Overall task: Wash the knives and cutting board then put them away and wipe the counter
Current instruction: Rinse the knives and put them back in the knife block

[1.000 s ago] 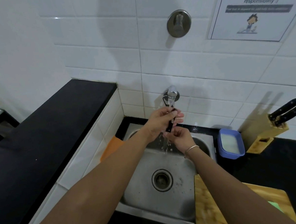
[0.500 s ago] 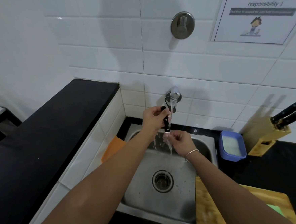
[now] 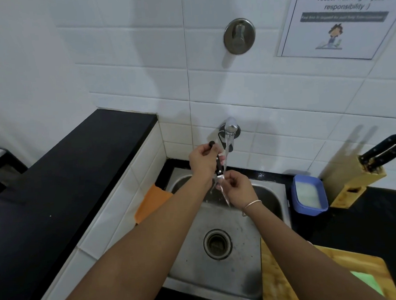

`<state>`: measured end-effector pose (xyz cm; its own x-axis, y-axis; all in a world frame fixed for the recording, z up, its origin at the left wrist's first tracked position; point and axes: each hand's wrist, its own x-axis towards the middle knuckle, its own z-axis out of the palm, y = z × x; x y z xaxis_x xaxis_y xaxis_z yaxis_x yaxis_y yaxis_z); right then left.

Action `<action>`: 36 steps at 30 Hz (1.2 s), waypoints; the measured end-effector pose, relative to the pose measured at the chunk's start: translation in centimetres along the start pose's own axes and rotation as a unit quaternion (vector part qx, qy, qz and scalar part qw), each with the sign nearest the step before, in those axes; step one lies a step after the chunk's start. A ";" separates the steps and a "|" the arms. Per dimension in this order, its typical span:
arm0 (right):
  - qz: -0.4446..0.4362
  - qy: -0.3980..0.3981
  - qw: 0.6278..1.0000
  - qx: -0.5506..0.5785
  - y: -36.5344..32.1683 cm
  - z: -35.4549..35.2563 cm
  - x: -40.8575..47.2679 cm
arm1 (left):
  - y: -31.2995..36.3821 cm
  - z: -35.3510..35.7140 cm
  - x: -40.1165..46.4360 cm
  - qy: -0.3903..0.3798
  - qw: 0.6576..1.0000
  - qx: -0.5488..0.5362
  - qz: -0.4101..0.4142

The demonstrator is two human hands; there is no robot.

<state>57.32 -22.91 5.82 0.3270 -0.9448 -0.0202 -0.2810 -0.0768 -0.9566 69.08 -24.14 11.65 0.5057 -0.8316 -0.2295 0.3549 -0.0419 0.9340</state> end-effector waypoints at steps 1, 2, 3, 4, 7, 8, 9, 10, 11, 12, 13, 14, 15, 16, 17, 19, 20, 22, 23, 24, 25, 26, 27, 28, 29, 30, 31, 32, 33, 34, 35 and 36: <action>0.015 -0.005 1.000 0.003 0.1 0.1 0.1 | 0.0 0.1 -0.1 -0.027 0.999 0.026 0.013; 0.034 -0.002 0.999 0.021 0.2 0.1 0.1 | -0.1 0.2 -0.3 -0.061 0.996 0.062 0.029; 0.048 0.013 0.997 0.051 0.1 0.2 0.2 | -0.1 0.1 -0.3 -0.093 0.988 0.111 0.052; 0.048 0.038 0.995 0.082 -0.1 0.2 0.2 | 0.0 0.0 -0.3 -0.115 0.976 0.165 0.078; -0.003 0.100 0.992 0.081 -1.1 0.5 0.2 | -0.2 -0.5 -0.3 -0.116 0.946 0.270 0.140; -0.026 0.113 0.992 0.058 -1.5 0.6 0.1 | -0.3 -0.7 -0.4 -0.107 0.941 0.280 0.155; -0.046 0.127 0.990 0.031 -1.9 0.7 0.0 | -0.5 -0.8 -0.6 -0.098 0.938 0.286 0.169; -0.062 0.140 0.988 0.010 -2.2 0.8 0.0 | -0.6 -0.9 -0.8 -0.092 0.936 0.289 0.180; -0.075 0.152 0.986 -0.005 -2.6 1.0 0.0 | -0.8 -1.0 -0.9 -0.089 0.935 0.286 0.189; -0.087 0.163 0.983 -0.019 -2.8 1.2 0.1 | -1.0 -1.1 -1.1 -0.085 0.936 0.281 0.195; -0.095 0.169 0.980 -0.033 -2.9 1.4 0.2 | -1.1 -1.3 -1.3 -0.080 0.935 0.278 0.203; -0.102 0.170 0.979 -0.047 -3.0 1.5 0.2 | -1.1 -1.4 -1.5 -0.070 0.932 0.283 0.215; -0.112 0.165 0.978 -0.063 -3.0 1.6 0.4 | -1.2 -1.5 -1.7 -0.062 0.927 0.290 0.230; -0.123 0.157 0.977 -0.077 -3.1 1.6 0.4 | -1.3 -1.6 -1.8 -0.053 0.923 0.295 0.242; -0.130 0.147 0.977 -0.085 -3.3 1.6 0.4 | -1.3 -1.7 -1.8 -0.047 0.922 0.294 0.249; -0.127 0.124 0.980 -0.088 -3.5 1.3 0.3 | -1.2 -1.9 -2.0 -0.043 0.926 0.282 0.248; -0.122 0.116 0.982 -0.090 -3.6 1.0 0.2 | -1.0 -1.8 -2.1 -0.048 0.932 0.273 0.233; -0.108 0.114 0.983 -0.093 -3.0 0.2 -0.2 | -0.4 -1.5 -2.5 -0.070 0.945 0.255 0.191; -0.101 0.122 0.983 -0.088 -2.6 -0.4 -0.6 | -0.3 -1.2 -2.7 -0.082 0.948 0.256 0.169; -0.094 0.137 0.983 -0.082 -2.1 -1.1 -1.1 | -0.3 -0.9 -2.9 -0.092 0.949 0.266 0.143; -0.085 0.156 0.981 -0.073 -1.6 -1.8 -1.6 | -0.7 -0.5 -3.0 -0.104 0.948 0.279 0.109; -0.075 0.176 0.979 -0.062 -1.0 -2.5 -2.1 | -1.1 0.0 -3.2 -0.118 0.944 0.297 0.078; -0.066 0.196 0.977 -0.053 -0.6 -3.4 -2.7 | -1.8 0.4 -3.5 -0.133 0.935 0.323 0.056; -0.059 0.215 0.974 -0.046 -0.1 -4.3 -3.3 | -2.4 1.0 -4.0 -0.153 0.924 0.347 0.043; -0.054 0.231 0.970 -0.044 0.3 -5.2 -3.8 | -3.0 1.6 -4.5 -0.174 0.913 0.367 0.034; -0.047 0.245 0.967 -0.044 0.6 -6.3 -4.4 | -3.6 2.2 -5.3 -0.198 0.902 0.382 0.029; -0.039 0.258 0.964 -0.047 1.0 -7.4 -5.0 | -4.1 3.0 -5.9 -0.220 0.893 0.393 0.024; -0.035 0.271 0.961 -0.049 1.3 -8.6 -5.6 | -4.6 3.9 -6.6 -0.241 0.885 0.398 0.021; -0.032 0.286 0.956 -0.052 1.7 -9.8 -6.2 | -5.1 4.8 -7.3 -0.258 0.878 0.403 0.019; -0.031 0.303 0.951 -0.055 2.1 -10.9 -6.8 | -5.4 5.8 -7.9 -0.272 0.871 0.409 0.021; -0.029 0.322 0.944 -0.058 2.4 -12.1 -7.4 | -5.7 6.8 -8.2 -0.279 0.865 0.416 0.024; -0.023 0.341 0.938 -0.060 2.7 -13.4 -8.1 | -6.1 8.0 -8.6 -0.284 0.861 0.421 0.029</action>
<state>41.86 -19.74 7.31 -0.3004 -0.9205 0.2499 -0.3943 -0.1187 -0.9113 56.26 -21.15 10.09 -0.0472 -0.9725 -0.2280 -0.4751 -0.1789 0.8615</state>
